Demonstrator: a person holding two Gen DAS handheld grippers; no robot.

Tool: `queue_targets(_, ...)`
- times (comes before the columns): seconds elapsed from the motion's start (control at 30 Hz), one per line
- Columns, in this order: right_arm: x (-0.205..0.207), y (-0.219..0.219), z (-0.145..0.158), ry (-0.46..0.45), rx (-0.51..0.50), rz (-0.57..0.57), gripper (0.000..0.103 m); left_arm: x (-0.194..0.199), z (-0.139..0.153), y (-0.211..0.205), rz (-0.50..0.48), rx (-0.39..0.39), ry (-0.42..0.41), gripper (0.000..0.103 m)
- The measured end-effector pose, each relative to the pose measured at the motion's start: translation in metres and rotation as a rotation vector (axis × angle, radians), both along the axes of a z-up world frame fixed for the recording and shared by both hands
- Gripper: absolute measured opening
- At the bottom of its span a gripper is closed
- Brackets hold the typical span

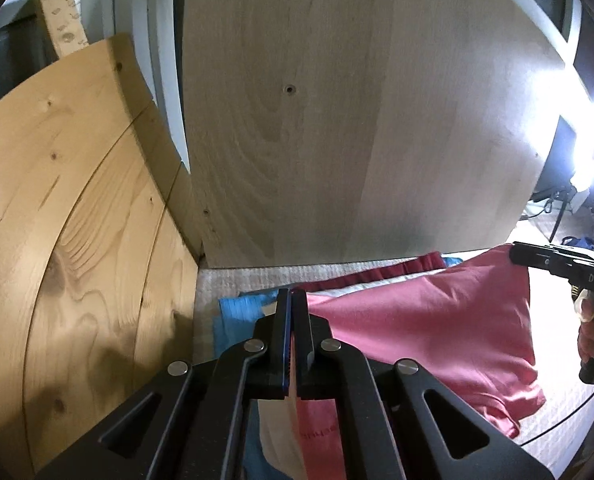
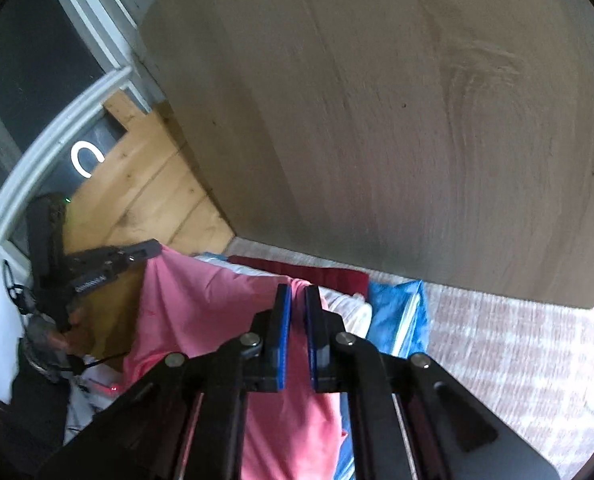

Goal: Fold clothes
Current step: 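Carry the folded shirt with both grippers and lay it on the clothes stack, then open both grippers and smooth the pink shirt on top of the stack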

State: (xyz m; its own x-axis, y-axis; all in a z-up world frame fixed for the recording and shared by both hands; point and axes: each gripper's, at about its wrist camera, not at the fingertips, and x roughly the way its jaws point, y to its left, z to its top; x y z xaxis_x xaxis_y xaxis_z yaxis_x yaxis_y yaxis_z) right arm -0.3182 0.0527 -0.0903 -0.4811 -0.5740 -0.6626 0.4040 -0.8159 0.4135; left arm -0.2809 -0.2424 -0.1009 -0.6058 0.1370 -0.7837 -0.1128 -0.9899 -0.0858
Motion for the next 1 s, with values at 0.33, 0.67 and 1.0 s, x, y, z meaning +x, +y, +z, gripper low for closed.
queue_targets(0.33, 0.010, 0.025, 0.006, -0.011, 0.001, -0.048, 0.027, 0.026, -0.001, -0.021, 0.079, -0.018, -0.066, 0.006)
queue_targets(0.67, 0.104, -0.009, -0.004, -0.004, 0.107, 0.138, 0.029, 0.133, -0.013, 0.027, -0.081, -0.034, -0.083, 0.021)
queue_targets(1.0, 0.147, 0.044, -0.016, -0.053, 0.092, 0.002, 0.035, 0.169, -0.007, 0.021, -0.019, -0.127, -0.079, 0.023)
